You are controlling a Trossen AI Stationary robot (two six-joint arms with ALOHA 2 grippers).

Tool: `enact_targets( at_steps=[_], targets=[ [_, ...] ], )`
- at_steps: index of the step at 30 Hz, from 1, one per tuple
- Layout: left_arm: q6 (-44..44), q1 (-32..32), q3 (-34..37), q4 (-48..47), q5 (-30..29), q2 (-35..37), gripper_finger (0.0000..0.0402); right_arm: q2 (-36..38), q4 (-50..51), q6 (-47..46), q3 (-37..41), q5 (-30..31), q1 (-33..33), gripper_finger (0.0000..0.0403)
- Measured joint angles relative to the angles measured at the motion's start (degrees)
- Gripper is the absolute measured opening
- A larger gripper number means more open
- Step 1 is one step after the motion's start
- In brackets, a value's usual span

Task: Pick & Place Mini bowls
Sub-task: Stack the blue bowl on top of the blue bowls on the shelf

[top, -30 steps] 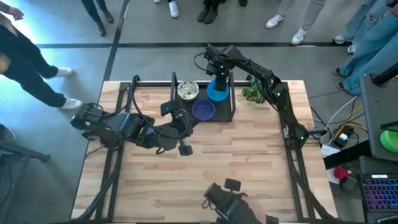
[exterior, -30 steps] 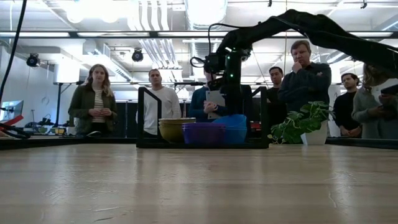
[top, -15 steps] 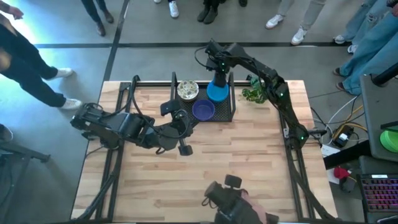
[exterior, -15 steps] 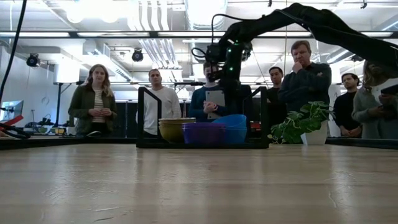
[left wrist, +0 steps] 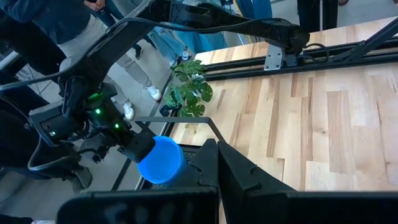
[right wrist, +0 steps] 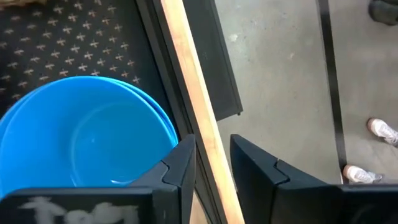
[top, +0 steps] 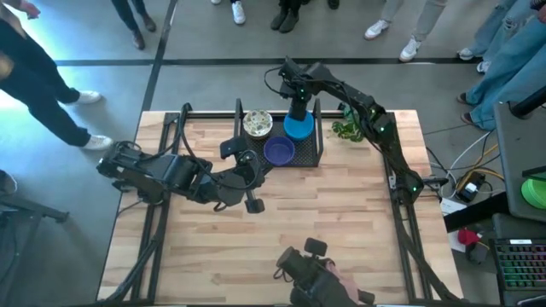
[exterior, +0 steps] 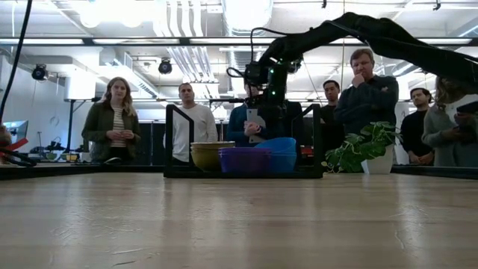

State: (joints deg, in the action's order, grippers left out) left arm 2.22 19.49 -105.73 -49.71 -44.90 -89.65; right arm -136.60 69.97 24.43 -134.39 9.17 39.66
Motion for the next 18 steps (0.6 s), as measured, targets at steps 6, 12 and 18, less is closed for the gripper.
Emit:
enact_targets(
  at_steps=[6, 12, 18],
  targets=[
    [0.0, 0.0, 0.0, 0.0, 0.0, 0.0, 0.0, -0.3, -0.1, 0.2, 0.0, 0.0, 0.0, 0.0082],
    [0.0, 0.0, 0.0, 0.0, 0.0, 0.0, 0.0, -0.3, -1.2, -0.2, 1.1, -0.1, 0.0, 0.0069],
    [0.0, 0.0, 0.0, 0.0, 0.0, 0.0, 0.0, -0.3, -2.8, 0.4, 4.4, -0.1, 0.0, 0.0063]
  ],
)
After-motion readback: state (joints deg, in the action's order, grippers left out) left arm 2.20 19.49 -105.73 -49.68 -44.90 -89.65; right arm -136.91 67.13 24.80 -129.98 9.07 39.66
